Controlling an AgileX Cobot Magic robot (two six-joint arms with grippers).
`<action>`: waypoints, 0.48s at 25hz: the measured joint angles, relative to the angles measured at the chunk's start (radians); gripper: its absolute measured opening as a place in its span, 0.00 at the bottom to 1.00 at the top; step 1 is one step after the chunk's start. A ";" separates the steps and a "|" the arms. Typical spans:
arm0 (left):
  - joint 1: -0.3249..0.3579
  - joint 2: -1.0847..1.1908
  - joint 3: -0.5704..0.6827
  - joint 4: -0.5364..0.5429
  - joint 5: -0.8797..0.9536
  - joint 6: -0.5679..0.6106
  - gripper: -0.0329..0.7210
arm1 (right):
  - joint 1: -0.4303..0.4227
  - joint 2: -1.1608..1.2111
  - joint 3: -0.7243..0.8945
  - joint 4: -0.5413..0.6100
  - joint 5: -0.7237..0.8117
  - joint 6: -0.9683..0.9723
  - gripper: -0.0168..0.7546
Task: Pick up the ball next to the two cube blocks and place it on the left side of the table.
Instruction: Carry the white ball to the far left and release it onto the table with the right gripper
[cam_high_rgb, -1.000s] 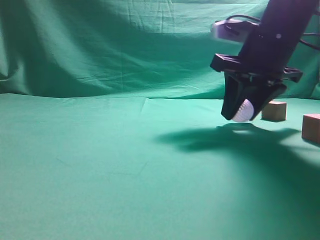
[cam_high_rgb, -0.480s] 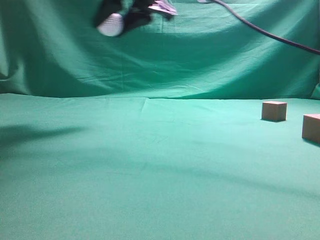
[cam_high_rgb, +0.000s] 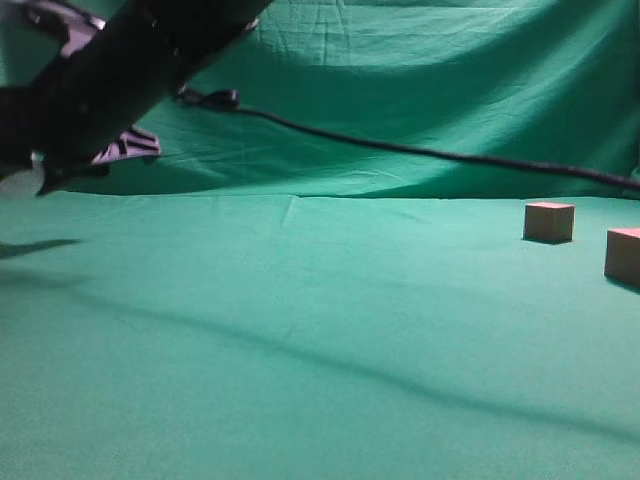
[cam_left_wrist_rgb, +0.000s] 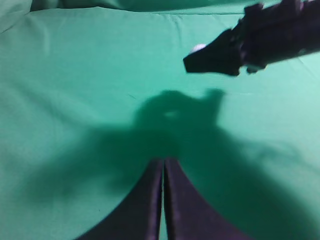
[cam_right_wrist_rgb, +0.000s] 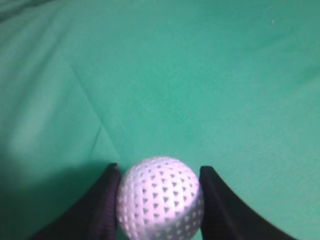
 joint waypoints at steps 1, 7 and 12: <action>0.000 0.000 0.000 0.000 0.000 0.000 0.04 | 0.007 0.014 -0.005 0.002 -0.010 -0.014 0.42; 0.000 0.000 0.000 0.000 0.000 0.000 0.04 | 0.020 0.056 -0.016 0.023 -0.023 -0.090 0.42; 0.000 0.000 0.000 0.000 0.000 0.000 0.04 | 0.020 0.058 -0.017 0.036 -0.034 -0.105 0.71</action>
